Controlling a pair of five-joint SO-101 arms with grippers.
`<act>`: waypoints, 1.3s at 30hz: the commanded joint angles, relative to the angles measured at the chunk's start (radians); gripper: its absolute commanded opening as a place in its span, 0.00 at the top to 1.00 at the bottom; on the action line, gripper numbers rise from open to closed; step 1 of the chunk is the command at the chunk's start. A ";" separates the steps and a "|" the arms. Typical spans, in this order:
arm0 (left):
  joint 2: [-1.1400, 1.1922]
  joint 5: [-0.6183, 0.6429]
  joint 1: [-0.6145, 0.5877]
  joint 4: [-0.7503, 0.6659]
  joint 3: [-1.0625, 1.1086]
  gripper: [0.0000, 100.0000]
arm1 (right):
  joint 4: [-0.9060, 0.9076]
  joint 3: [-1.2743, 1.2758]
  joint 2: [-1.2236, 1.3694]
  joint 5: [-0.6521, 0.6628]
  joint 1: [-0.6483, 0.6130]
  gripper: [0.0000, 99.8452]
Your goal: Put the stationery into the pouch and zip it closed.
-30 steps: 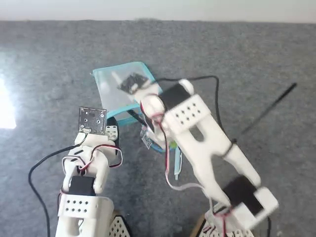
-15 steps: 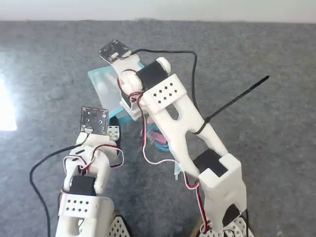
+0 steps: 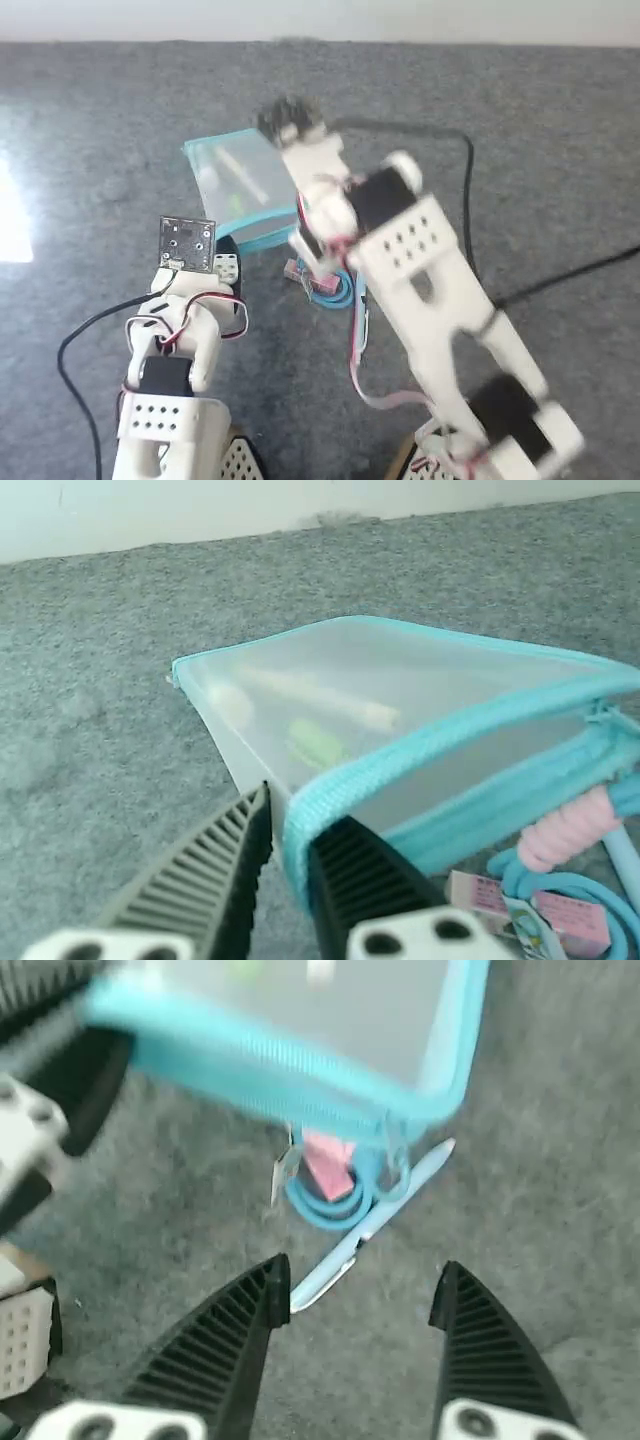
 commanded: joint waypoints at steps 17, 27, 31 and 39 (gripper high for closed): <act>-0.012 -0.009 0.008 -0.021 -0.010 0.99 | -0.591 0.856 0.036 -0.114 0.005 0.72; -0.012 -0.009 0.002 -0.020 -0.010 0.99 | -0.611 0.795 0.203 -0.160 0.074 0.90; -0.012 -0.009 0.002 -0.021 -0.010 0.99 | -0.622 0.796 0.180 -0.144 0.248 0.98; -0.012 -0.009 0.005 -0.021 -0.010 0.99 | -0.619 0.798 -0.076 -0.031 0.392 0.99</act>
